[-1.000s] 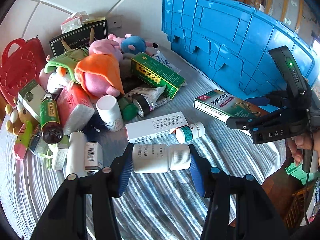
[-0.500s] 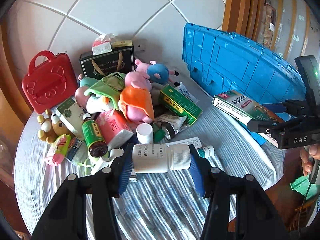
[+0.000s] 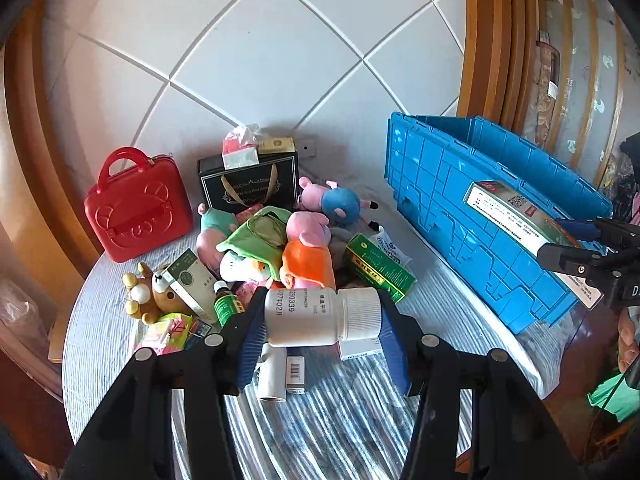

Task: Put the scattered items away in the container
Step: 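Lift the pill bottle with left tool while right tool lifts the Bulofen box, then carry the pill bottle with left tool while right tool carries the box over the crate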

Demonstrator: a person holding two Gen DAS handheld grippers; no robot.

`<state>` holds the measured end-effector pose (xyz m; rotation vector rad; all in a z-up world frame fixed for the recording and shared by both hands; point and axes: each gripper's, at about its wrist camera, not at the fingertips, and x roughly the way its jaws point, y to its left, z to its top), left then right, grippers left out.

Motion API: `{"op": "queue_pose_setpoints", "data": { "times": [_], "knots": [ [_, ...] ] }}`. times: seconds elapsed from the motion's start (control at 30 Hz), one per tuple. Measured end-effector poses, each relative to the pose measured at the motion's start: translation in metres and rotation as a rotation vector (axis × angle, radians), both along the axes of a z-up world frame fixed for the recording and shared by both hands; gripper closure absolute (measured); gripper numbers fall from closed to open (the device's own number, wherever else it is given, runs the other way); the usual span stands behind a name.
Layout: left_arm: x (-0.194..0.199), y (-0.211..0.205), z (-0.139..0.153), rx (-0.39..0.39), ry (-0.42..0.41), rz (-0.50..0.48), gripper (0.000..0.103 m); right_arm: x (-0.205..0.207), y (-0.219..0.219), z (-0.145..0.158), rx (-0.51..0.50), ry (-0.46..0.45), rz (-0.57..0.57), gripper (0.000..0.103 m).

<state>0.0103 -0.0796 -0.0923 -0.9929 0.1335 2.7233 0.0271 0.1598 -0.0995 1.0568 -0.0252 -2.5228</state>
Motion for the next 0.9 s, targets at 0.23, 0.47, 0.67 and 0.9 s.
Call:
{"op": "queue_pose_setpoints", "data": {
  "times": [0.23, 0.47, 0.67, 0.9],
  "knots": [
    [0.006, 0.001, 0.031, -0.007, 0.031, 0.018, 0.052, 0.013, 0.008, 0.037, -0.035, 0.071, 0.013, 0.016],
    [0.011, 0.01, 0.054, -0.004, 0.073, 0.029, 0.052, 0.02, 0.02, 0.064, -0.064, 0.128, 0.026, 0.016],
    [0.008, 0.022, 0.067, -0.002, 0.097, 0.039, 0.052, 0.019, 0.032, 0.079, -0.077, 0.161, 0.038, 0.016],
    [0.0, 0.039, 0.078, -0.007, 0.116, 0.052, 0.052, 0.013, 0.052, 0.092, -0.097, 0.189, 0.041, 0.016]
  ]
}}
